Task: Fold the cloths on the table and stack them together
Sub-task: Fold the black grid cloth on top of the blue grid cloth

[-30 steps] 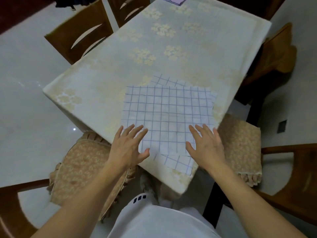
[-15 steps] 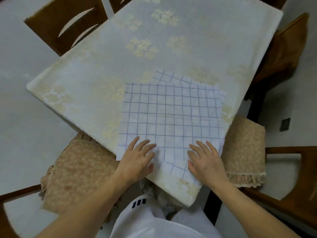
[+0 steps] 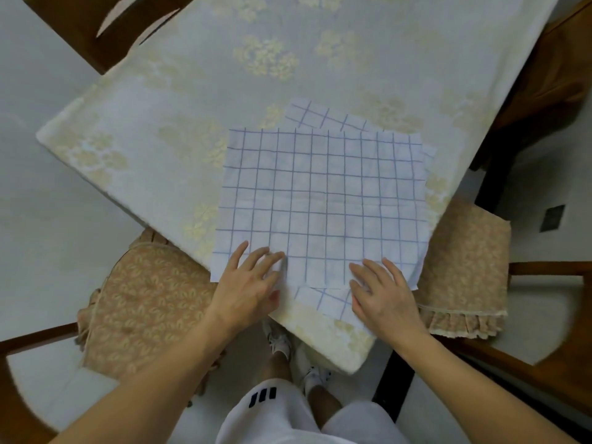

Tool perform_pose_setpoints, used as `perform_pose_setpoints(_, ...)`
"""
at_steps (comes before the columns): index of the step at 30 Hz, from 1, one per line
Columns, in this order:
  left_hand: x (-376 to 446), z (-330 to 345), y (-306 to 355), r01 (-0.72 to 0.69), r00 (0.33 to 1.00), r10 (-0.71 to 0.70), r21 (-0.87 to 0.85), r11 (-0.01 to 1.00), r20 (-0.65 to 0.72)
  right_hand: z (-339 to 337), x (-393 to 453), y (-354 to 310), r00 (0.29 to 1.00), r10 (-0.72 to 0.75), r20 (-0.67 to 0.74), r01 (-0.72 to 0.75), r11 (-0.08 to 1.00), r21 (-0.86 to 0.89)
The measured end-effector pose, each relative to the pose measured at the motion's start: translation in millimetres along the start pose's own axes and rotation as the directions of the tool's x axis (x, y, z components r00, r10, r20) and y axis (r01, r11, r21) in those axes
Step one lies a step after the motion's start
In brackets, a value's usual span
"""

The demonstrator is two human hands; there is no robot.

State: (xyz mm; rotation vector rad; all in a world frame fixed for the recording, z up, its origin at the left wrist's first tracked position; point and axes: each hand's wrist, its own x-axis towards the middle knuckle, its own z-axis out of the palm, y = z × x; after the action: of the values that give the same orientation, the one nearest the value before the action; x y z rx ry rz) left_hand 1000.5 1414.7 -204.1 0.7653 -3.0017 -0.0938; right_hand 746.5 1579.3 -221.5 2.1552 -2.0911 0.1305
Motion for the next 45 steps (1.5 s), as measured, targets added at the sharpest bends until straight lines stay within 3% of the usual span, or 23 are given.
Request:
perform_pose_setpoints(11,11,0,5,-0.008,0.999,0.007,-0.012,1.000,-0.041,3,8,4,0.995,-0.030,-0.093,0.030,1.000,-0.006)
perform_pose_setpoints(20,17,-7,-2,-0.058,0.998,0.058,-0.023,0.998,-0.027,1,5,21,0.999,-0.038,-0.017,0.039,0.997,0.066)
perform_pose_setpoints(29,15,-19,-2,-0.053,0.996,0.053,-0.001,0.999,-0.068,-7,10,23,0.999,0.005,-0.054,-0.001,0.997,0.079)
perform_pose_setpoints(39,2,-15,5,0.053,0.987,-0.043,0.065,0.996,-0.155,-9,0,31,0.992,0.122,-0.030,-0.121,0.991,0.056)
perform_pose_setpoints(45,-3,-6,0,0.192,0.978,-0.183,0.087,0.978,-0.101,-13,-18,41,0.982,0.165,-0.092,-0.160,0.985,0.058)
